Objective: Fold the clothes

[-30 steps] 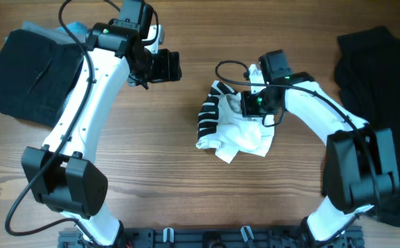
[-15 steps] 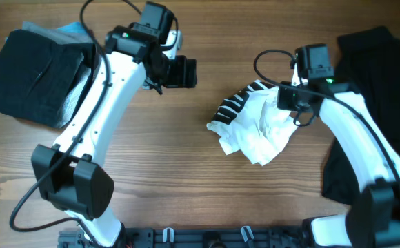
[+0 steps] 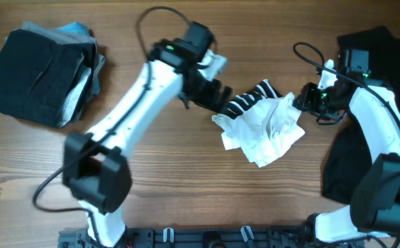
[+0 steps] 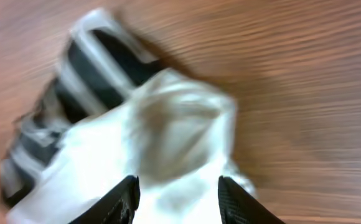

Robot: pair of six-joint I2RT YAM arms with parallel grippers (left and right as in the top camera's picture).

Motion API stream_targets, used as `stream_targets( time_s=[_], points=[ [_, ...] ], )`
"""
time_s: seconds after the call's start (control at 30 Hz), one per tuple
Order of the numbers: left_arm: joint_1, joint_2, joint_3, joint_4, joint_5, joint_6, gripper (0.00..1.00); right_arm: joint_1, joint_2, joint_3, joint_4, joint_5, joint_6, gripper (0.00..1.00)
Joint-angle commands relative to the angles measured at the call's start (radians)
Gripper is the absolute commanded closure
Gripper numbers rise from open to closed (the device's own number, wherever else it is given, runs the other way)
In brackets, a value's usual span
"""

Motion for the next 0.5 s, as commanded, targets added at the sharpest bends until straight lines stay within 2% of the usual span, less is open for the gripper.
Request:
stream_targets(
  time_s=[0.0, 0.1, 0.13, 0.17, 0.2, 0.23, 0.27, 0.37, 0.47],
  points=[
    [-0.083, 0.131, -0.008, 0.045, 0.027, 0.036, 0.00, 0.001, -0.028, 0.000, -0.030, -0.032, 0.022, 0.51],
    [-0.116, 0.211, -0.008, 0.061, 0.044, -0.006, 0.01, 0.001, -0.028, 0.000, -0.032, 0.036, 0.037, 0.48],
    [-0.119, 0.231, -0.008, 0.068, 0.044, -0.021, 0.07, 0.001, -0.028, 0.000, -0.035, 0.037, 0.033, 0.47],
    [-0.119, 0.250, -0.008, 0.069, 0.043, -0.024, 0.27, 0.001, -0.028, 0.000, -0.037, 0.044, 0.035, 0.47],
    [-0.115, 0.257, -0.008, 0.058, 0.042, -0.024, 0.65, 0.001, -0.028, 0.000, -0.036, 0.043, 0.036, 0.46],
    [-0.107, 0.257, -0.008, 0.042, 0.030, -0.024, 0.87, 0.001, -0.028, 0.000, -0.039, 0.043, 0.035, 0.44],
    [-0.090, 0.257, -0.008, 0.001, -0.026, -0.039, 0.96, 0.001, -0.028, 0.000, -0.053, 0.043, 0.029, 0.44],
    [-0.034, 0.257, -0.008, -0.116, -0.132, -0.042, 0.96, 0.002, -0.026, -0.002, -0.112, -0.044, -0.081, 0.43],
    [0.031, 0.257, -0.008, -0.143, -0.116, -0.042, 0.96, 0.049, -0.024, -0.004, -0.100, -0.155, -0.141, 0.41]
  ],
)
